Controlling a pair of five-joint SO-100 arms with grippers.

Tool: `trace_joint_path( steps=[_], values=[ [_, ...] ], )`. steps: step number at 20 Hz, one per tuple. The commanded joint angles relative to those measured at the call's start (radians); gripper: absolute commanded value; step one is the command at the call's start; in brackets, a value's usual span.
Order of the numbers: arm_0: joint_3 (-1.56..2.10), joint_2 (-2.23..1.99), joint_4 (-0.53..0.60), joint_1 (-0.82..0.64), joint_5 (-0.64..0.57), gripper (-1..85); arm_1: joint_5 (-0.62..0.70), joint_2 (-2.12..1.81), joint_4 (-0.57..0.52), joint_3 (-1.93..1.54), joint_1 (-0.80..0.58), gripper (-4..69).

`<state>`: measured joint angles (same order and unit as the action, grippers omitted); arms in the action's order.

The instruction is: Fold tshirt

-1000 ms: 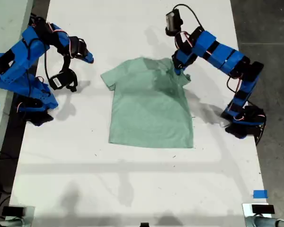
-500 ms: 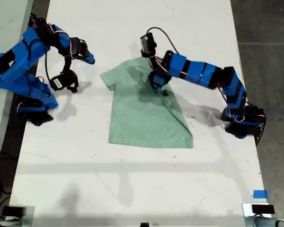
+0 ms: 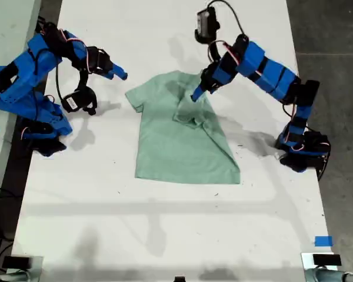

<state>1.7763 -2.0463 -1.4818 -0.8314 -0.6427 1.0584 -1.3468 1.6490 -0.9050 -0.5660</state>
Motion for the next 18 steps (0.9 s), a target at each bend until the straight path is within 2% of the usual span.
trace_joint_path(
  steps=[1, 6, 14, 18],
  values=[
    [-0.064, 0.003, -0.028, -0.026, -0.011, 27.3, 0.034, -0.261, 0.009, -0.109, -0.037, 25.4],
    [-0.107, 0.169, -0.012, -0.057, -0.081, 35.1, 0.028, -0.434, 0.0, -0.324, -0.048, 21.7],
    [-0.094, 0.563, 0.204, -0.17, -0.156, 34.6, 0.015, -0.522, -0.008, -0.4, -0.029, 20.8],
    [-0.123, 0.758, 0.273, -0.189, -0.161, 34.8, 0.0, -0.575, -0.012, -0.454, -0.021, 20.4]
  ],
)
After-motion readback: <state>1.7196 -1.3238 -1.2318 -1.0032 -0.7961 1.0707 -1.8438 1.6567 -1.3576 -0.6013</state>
